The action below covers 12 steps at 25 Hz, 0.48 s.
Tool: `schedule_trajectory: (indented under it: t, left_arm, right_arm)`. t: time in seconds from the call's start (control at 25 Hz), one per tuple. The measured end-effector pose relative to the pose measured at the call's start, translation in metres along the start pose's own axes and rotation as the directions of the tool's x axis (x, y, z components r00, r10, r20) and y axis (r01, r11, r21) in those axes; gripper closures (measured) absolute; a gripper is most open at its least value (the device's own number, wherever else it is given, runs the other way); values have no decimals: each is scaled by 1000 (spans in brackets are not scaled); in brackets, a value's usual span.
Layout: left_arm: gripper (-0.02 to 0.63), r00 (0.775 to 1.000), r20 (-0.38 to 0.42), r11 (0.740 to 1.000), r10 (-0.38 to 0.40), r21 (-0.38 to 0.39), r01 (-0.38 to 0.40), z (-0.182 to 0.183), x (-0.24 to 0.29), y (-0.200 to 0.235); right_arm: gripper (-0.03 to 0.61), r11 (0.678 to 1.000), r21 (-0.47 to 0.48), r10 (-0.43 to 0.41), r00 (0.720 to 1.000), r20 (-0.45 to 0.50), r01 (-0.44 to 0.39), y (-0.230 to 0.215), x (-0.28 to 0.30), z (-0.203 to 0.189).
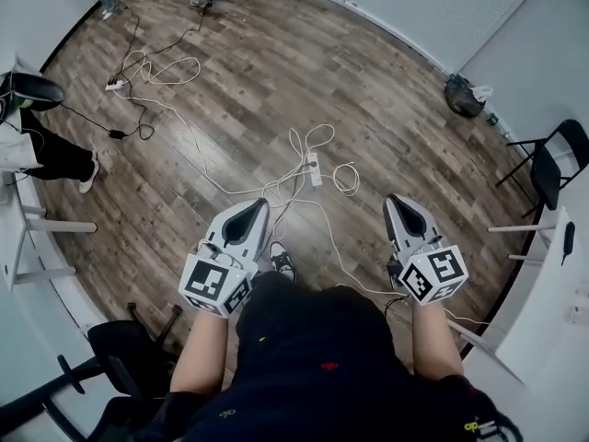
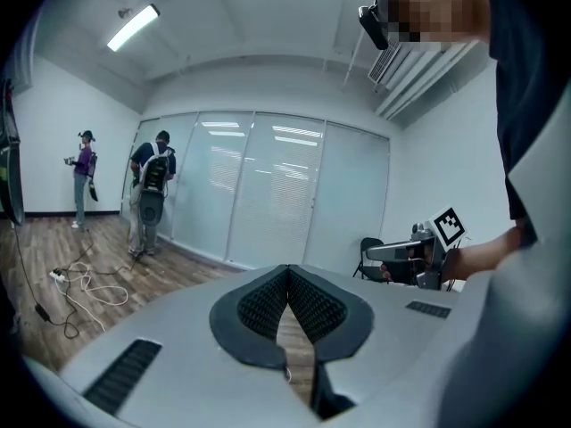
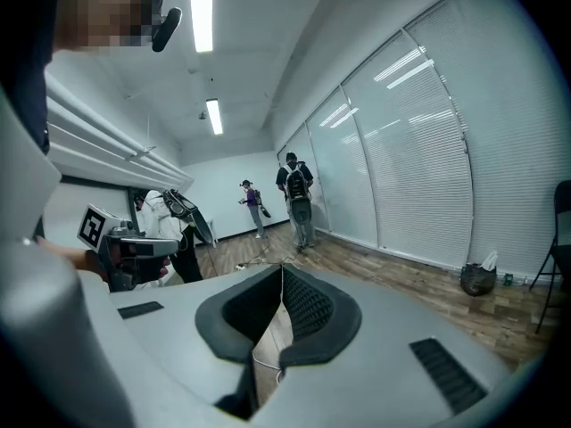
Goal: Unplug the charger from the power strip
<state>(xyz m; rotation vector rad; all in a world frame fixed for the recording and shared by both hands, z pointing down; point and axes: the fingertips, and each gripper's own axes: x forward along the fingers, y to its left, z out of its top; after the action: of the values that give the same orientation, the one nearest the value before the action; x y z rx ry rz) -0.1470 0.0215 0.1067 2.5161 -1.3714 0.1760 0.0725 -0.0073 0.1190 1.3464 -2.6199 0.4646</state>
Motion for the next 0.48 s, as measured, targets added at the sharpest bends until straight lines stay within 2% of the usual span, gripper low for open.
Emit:
schedule_trajectory:
  t: [0.12, 0.28, 0.48]
  left_arm:
    - [594, 999, -29, 999, -44, 16, 44, -1, 14, 38]
    - [594, 997, -52, 998, -60, 23, 62, -8, 40, 82]
    - [594, 994, -89, 998, -62, 13, 63, -39, 81, 109]
  right_arm:
    - [555, 999, -10, -45, 999, -5, 45, 4, 35, 5]
    - [555, 996, -20, -85, 996, -31, 85, -3, 77, -3]
    - [554, 997, -9, -76, 988, -131, 76, -23, 125, -47]
